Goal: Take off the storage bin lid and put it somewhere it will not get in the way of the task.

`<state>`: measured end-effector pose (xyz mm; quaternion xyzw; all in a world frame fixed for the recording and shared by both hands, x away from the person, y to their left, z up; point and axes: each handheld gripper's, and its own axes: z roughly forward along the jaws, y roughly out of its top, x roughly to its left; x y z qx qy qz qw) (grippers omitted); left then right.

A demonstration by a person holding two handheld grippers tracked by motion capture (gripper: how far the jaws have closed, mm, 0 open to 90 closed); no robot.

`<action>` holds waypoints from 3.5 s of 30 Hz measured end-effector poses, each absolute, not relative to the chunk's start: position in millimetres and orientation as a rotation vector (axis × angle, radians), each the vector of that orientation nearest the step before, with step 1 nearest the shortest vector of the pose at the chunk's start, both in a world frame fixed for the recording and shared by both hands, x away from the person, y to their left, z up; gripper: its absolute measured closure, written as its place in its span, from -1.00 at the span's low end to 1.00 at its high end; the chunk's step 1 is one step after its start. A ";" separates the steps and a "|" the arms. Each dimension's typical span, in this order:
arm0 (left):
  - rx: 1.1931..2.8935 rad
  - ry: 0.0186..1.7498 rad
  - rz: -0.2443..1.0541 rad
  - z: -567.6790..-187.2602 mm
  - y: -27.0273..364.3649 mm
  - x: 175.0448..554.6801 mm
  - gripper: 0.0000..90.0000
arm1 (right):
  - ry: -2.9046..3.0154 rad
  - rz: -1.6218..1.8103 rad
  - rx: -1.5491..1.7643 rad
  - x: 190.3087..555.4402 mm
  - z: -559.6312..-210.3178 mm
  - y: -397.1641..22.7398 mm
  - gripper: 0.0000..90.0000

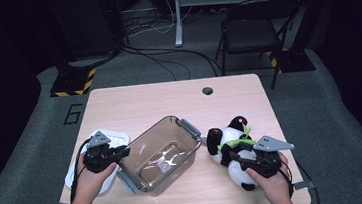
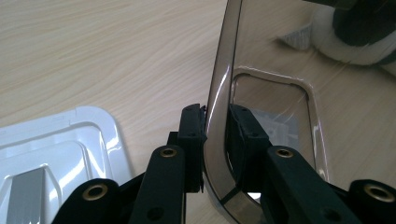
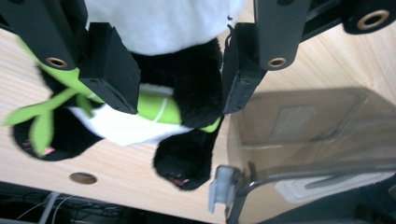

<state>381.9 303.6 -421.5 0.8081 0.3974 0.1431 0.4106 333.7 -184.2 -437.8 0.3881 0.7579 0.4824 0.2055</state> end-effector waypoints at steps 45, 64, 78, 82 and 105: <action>2.023 0.962 0.359 -416.8 299.9 373.1 0.52 | 2.117 1.304 1.129 338.6 -437.8 -169.5 0.11; 2.021 0.973 0.348 -420.1 302.2 373.1 0.50 | 2.172 1.047 1.077 346.4 -454.1 -138.7 0.42; 2.019 0.973 0.310 -422.0 299.8 374.0 0.66 | 2.129 1.140 1.168 349.6 -449.3 -155.4 0.68; 2.015 0.972 0.314 -422.4 299.1 374.5 0.67 | 2.092 1.138 1.176 347.4 -445.4 -160.4 0.69; 1.992 0.877 0.256 -426.8 299.5 399.4 0.68 | 1.962 1.219 1.183 332.6 -425.4 -199.9 0.70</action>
